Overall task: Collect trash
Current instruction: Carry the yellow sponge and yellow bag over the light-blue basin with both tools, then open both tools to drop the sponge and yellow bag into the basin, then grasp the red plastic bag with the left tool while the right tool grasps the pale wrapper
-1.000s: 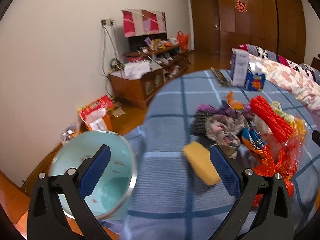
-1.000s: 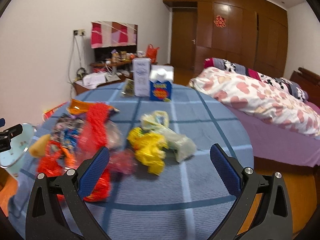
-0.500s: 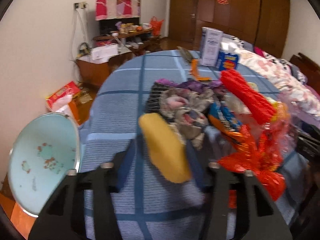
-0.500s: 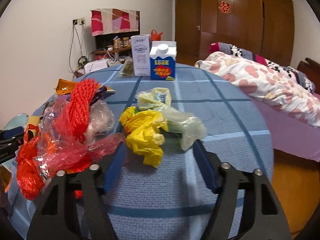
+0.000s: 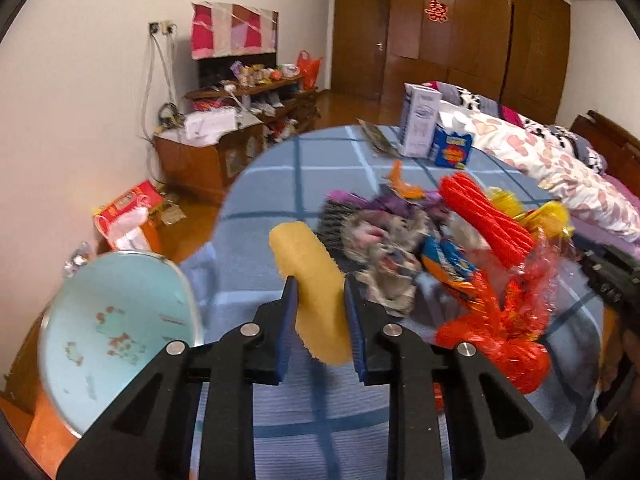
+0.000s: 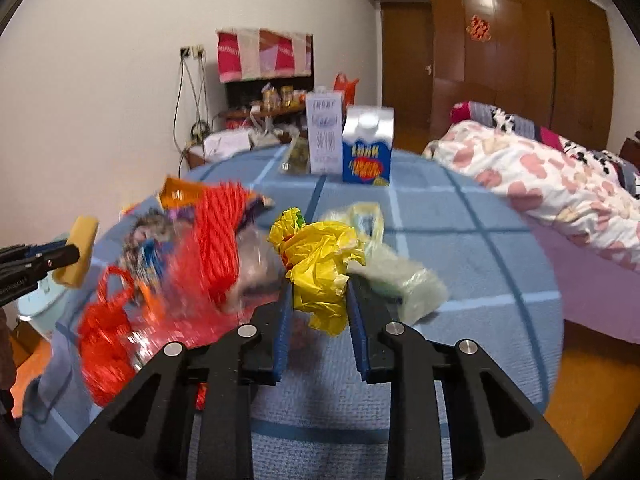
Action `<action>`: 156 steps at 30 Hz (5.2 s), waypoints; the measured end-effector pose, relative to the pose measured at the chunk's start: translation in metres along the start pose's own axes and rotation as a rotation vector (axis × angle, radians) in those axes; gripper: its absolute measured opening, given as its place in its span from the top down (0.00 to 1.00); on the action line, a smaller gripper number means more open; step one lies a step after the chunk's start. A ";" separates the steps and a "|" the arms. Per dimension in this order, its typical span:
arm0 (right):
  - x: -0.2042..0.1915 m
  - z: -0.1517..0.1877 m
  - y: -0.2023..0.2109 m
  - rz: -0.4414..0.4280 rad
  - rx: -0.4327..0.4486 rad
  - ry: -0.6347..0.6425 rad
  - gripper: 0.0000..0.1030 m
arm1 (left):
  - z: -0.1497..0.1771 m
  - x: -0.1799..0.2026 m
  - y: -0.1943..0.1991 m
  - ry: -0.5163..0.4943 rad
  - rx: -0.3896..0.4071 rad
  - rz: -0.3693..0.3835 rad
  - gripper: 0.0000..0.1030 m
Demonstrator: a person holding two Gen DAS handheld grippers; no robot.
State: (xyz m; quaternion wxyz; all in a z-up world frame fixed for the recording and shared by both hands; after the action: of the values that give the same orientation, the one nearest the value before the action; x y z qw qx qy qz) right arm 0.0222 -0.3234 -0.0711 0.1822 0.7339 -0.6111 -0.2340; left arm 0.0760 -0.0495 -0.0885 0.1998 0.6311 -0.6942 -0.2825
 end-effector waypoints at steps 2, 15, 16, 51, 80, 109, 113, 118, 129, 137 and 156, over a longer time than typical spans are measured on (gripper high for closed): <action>-0.003 -0.008 0.009 0.005 0.036 0.003 0.74 | -0.002 -0.009 0.004 0.001 0.008 -0.032 0.77; -0.053 -0.051 -0.005 -0.070 0.094 0.067 0.74 | -0.008 -0.055 -0.001 0.057 0.006 -0.146 0.77; -0.058 -0.054 -0.007 -0.077 0.098 0.076 0.74 | -0.008 -0.059 -0.002 0.063 0.005 -0.153 0.77; -0.200 -0.075 -0.059 -0.282 0.094 0.254 0.73 | 0.012 -0.165 0.020 0.153 0.006 -0.348 0.77; -0.255 -0.062 -0.094 -0.365 0.043 0.342 0.73 | 0.021 -0.192 0.022 0.183 0.013 -0.442 0.76; -0.278 -0.058 -0.104 -0.398 0.025 0.390 0.73 | 0.025 -0.201 0.022 0.199 0.007 -0.474 0.75; -0.278 -0.058 -0.103 -0.403 0.022 0.395 0.73 | 0.025 -0.202 0.022 0.199 0.008 -0.471 0.75; -0.279 -0.057 -0.104 -0.411 0.018 0.402 0.73 | 0.025 -0.202 0.022 0.200 0.007 -0.469 0.75; -0.286 -0.050 -0.104 -0.470 -0.003 0.431 0.51 | 0.026 -0.195 0.021 0.184 0.006 -0.450 0.56; -0.279 -0.050 -0.106 -0.456 -0.013 0.405 0.48 | 0.029 -0.193 0.021 0.185 0.003 -0.429 0.46; -0.111 -0.056 -0.014 -0.145 0.060 0.221 0.41 | 0.024 -0.096 0.001 0.030 -0.035 -0.252 0.34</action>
State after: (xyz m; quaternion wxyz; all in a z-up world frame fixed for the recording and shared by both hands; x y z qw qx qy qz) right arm 0.0495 -0.2130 -0.0198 0.2089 0.8025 -0.5395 -0.1459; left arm 0.0719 0.0490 -0.0989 0.1841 0.7140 -0.6013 -0.3078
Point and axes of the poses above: each gripper's, at about its wrist camera, not at the fingertips, and y roughly against the way its jaws point, x to its right, z to its underside, the point moved 2 cm from there along -y, roughly the way its jaws point, and after that the axes turned 9 degrees about -z, right-handed, at the moved point
